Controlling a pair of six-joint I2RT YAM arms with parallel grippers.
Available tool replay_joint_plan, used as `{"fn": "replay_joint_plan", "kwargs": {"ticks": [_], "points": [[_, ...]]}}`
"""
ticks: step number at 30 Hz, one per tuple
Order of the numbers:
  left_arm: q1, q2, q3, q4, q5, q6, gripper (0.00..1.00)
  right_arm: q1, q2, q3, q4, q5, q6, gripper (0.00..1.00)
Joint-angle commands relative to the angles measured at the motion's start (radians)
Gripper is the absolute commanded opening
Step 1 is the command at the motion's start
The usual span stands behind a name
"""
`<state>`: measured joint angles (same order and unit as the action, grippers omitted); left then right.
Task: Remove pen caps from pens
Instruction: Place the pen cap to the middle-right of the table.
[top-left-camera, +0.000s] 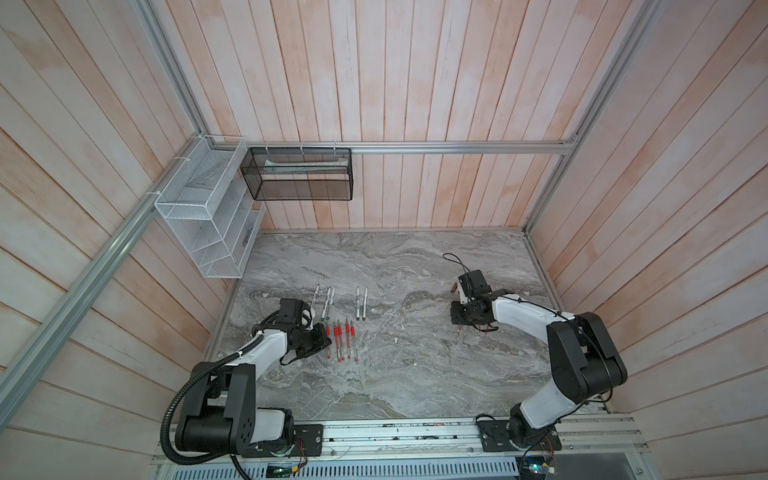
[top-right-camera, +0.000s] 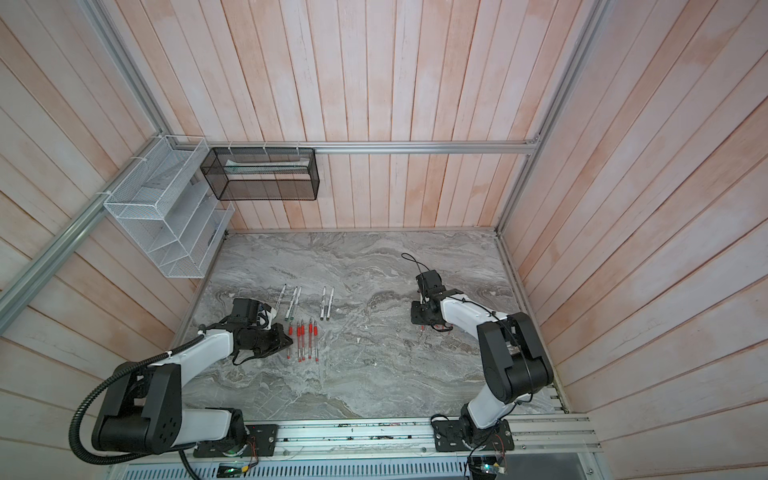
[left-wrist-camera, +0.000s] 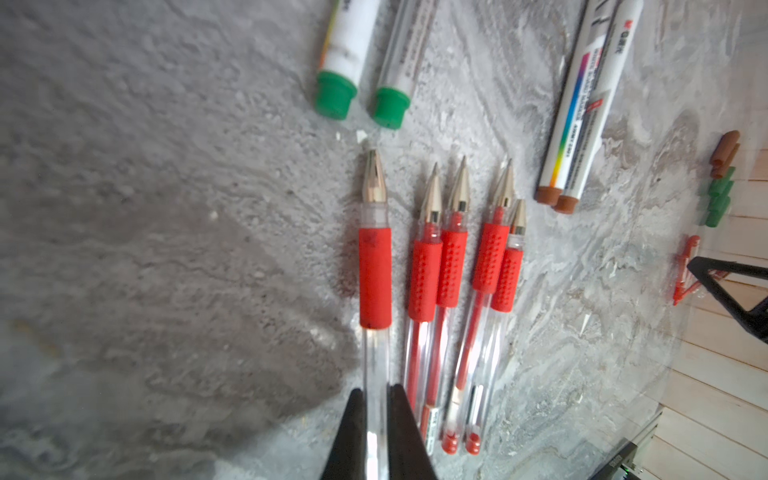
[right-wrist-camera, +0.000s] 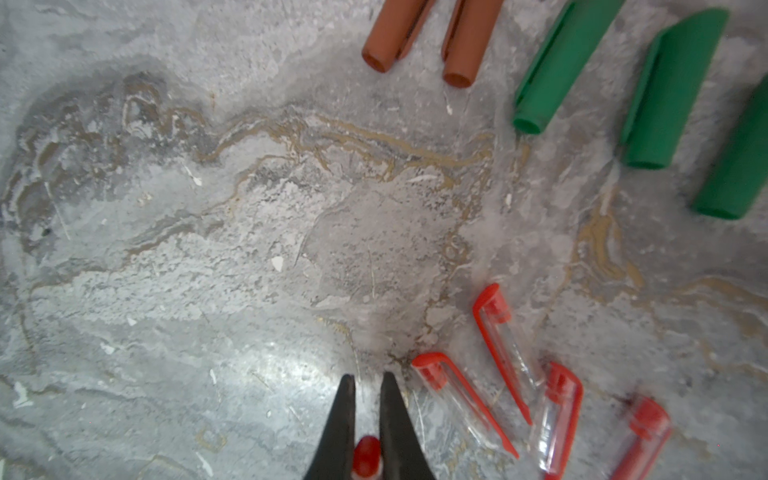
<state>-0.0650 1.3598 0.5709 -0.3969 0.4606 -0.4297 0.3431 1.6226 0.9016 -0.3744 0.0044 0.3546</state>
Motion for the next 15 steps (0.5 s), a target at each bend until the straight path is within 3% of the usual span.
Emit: {"fn": "replay_joint_plan", "kwargs": {"ticks": [1, 15], "points": [[-0.001, 0.005, -0.015, 0.0, -0.023, 0.018, 0.11, -0.008, 0.02, -0.001, -0.001, 0.034, -0.021, 0.06], [0.012, -0.038, -0.013, -0.002, -0.023, 0.011, 0.5, -0.01, -0.006, 0.041, -0.035, 0.045, -0.03, 0.29]]}}
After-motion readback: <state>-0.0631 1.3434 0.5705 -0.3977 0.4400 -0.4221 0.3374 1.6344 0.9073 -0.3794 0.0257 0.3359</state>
